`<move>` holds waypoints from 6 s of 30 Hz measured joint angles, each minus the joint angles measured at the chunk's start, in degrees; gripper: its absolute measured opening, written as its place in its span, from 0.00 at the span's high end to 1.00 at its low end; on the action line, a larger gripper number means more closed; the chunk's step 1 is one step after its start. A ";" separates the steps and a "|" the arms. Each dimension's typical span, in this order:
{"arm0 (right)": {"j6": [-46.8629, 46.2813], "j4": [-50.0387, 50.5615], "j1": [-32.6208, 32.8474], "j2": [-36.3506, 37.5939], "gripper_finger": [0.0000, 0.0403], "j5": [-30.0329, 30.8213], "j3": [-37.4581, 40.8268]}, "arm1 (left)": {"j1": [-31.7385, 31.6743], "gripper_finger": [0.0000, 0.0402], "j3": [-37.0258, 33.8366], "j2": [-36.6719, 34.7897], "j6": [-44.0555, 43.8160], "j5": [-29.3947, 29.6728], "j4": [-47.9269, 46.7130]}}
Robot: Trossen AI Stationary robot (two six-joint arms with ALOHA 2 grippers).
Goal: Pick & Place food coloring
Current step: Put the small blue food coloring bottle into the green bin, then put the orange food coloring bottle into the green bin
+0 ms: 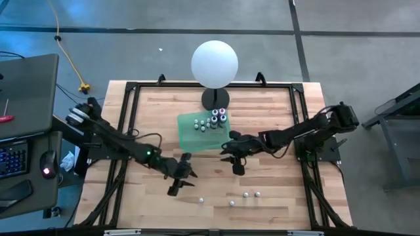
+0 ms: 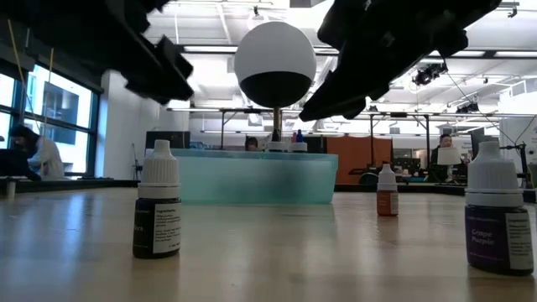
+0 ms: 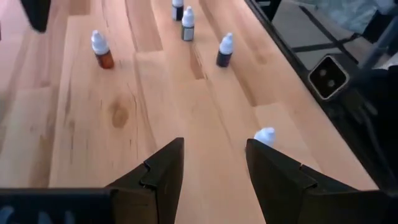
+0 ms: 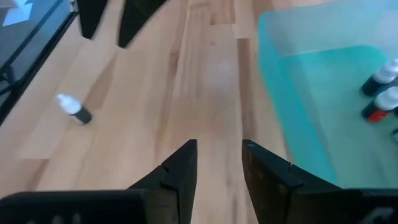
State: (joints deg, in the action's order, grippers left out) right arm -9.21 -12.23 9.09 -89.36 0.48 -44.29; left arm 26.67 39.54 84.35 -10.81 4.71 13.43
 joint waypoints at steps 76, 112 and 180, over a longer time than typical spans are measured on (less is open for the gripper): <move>-4.31 1.92 1.09 0.09 0.72 0.16 0.11 | -36.83 0.83 -10.47 -19.12 10.80 3.70 -8.59; -4.27 2.06 1.09 0.09 0.72 0.15 0.13 | -40.95 0.81 -13.95 -5.19 9.03 0.29 3.97; -7.88 37.43 5.92 -10.56 0.72 0.21 -15.70 | -40.43 0.69 -0.51 -24.81 13.33 -8.98 -27.48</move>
State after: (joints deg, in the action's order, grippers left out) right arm -17.08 25.20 15.00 -99.92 0.69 -59.99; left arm -13.76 39.03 59.54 2.52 -4.27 -14.04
